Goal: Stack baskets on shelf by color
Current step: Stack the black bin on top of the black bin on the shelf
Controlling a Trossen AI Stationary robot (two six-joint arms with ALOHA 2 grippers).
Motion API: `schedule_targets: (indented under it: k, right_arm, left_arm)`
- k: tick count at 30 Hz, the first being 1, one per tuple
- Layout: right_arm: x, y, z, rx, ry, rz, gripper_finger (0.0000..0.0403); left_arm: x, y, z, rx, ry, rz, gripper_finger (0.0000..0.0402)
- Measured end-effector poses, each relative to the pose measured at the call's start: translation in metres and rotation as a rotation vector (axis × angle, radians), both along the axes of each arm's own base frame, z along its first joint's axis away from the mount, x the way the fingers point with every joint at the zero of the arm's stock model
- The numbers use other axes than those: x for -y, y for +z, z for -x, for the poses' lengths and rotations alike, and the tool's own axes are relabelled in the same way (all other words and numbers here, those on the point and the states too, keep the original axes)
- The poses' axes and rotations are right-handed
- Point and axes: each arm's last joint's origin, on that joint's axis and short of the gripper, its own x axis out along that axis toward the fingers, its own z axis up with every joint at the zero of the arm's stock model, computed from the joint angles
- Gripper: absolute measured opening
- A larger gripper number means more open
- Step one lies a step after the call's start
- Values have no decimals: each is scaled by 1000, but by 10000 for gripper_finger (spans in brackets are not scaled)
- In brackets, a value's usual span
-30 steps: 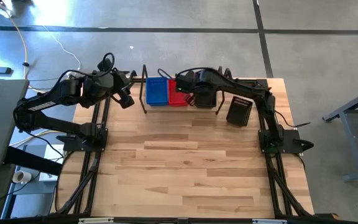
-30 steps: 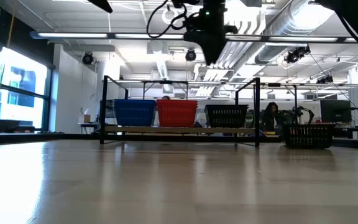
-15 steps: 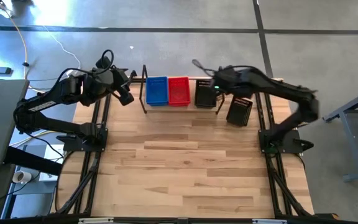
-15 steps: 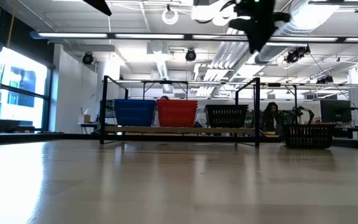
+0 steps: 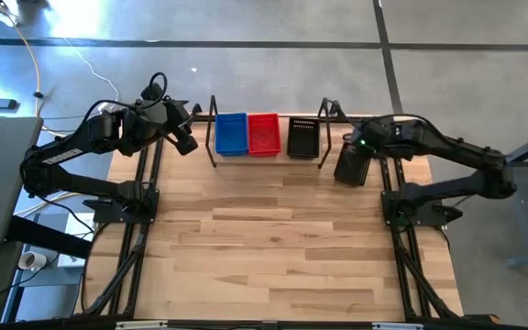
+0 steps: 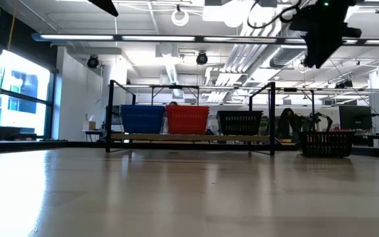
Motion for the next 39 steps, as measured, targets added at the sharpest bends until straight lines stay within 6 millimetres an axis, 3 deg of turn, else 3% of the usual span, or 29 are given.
schedule_targets:
  k: [5, 15, 20, 29, 39]
  right_arm:
    - [-6, -21, 6, -21, 164, -114, 103]
    - [-11, -65, 0, -65, 454, -297, 104]
    - [-12, -83, 1, -93, 484, -352, 104]
    - [-11, -92, -1, -113, 592, -321, 104]
    - [-9, -114, -7, -165, 594, -340, 89]
  left_arm:
    - [0, 0, 0, 1, 0, 1, 188]
    - [-3, -4, -7, -23, 0, 11, 188]
    - [-5, -8, -14, -45, -1, 21, 188]
    - [-10, -16, -27, -71, 10, 46, 188]
    - [-11, -17, -28, -72, 13, 46, 188]
